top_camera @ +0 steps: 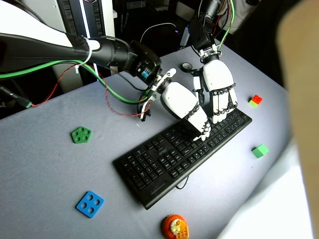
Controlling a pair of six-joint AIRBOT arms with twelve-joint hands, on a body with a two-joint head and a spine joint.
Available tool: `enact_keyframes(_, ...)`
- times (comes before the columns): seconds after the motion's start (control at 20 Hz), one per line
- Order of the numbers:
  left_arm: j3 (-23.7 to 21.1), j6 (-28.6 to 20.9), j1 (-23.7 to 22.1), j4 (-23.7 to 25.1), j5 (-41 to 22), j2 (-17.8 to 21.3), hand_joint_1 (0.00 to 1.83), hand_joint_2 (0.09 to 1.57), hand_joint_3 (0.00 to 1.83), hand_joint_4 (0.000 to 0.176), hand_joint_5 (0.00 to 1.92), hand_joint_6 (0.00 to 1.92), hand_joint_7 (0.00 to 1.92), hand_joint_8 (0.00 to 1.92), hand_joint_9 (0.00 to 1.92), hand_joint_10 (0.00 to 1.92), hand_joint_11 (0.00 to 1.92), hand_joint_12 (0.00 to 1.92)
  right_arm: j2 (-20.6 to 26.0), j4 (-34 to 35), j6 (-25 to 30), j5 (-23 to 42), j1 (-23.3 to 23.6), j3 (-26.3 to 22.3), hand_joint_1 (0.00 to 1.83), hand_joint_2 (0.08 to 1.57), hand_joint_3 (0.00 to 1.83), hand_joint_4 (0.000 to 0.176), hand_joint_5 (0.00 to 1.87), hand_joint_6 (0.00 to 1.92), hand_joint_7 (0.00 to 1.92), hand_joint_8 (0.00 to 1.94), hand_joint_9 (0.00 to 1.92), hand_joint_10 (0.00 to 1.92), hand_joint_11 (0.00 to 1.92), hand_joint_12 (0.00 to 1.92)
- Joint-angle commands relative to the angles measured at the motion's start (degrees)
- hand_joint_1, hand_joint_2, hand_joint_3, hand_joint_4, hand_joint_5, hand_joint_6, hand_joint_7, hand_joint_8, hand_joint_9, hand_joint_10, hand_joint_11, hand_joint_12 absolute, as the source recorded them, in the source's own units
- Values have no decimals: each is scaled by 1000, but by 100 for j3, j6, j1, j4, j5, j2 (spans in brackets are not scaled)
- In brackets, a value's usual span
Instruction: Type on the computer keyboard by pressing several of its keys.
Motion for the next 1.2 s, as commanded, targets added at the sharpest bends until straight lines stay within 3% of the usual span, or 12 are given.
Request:
enact_keyframes(0.0,31,-8,-20,185,-445,35,712,1403,7,0,282,0,448,0,501,11,0,1291,46,-558,-22,329,60,-57,800,1369,0,0,342,188,361,7,186,474,0,1400)
enact_keyframes(0.1,43,-8,-18,186,-445,37,687,1404,5,0,241,4,440,3,496,8,0,1275,224,-559,-79,334,162,-225,761,1368,0,0,310,160,336,0,167,461,0,1369)
enact_keyframes(0.2,44,-8,-18,187,-472,37,694,1387,0,8,250,5,464,7,525,17,2,1306,415,-559,-135,344,297,-387,525,1418,14,0,234,120,292,1,132,438,0,1299)
enact_keyframes(0.3,33,-97,-21,189,-640,39,601,1419,12,6,185,3,426,3,492,5,0,1292,629,-558,-215,356,427,-575,438,1431,13,0,217,109,261,0,121,428,0,1298)
enact_keyframes(0.4,36,-195,-45,189,-885,36,526,1426,8,10,206,13,424,4,483,2,0,1243,855,-558,-300,333,510,-808,415,1433,9,0,220,107,248,0,120,424,0,1286)
enact_keyframes(0.45,53,-194,-96,221,-897,38,446,1430,8,0,243,25,431,5,492,6,0,1246,994,-558,-357,309,550,-973,386,1440,10,0,199,95,234,1,101,412,0,1259)
enact_keyframes(0.55,67,-204,-148,353,-904,44,372,1414,0,0,284,27,455,9,511,12,0,1286,1210,-558,-423,277,623,-1254,361,1445,8,0,181,83,223,0,102,408,0,1254)
enact_keyframes(0.8,-31,-497,-64,962,-1438,41,187,1401,3,4,297,12,474,4,523,11,0,1296,1540,-558,-643,405,752,-1816,393,1431,0,0,191,75,214,0,114,409,0,1247)
enact_keyframes(1.15,84,-407,168,1030,-1869,-390,332,1419,4,0,285,3,457,0,511,2,0,1284,1624,-558,-783,554,833,-2064,385,1435,0,0,213,72,235,12,114,419,0,1293)
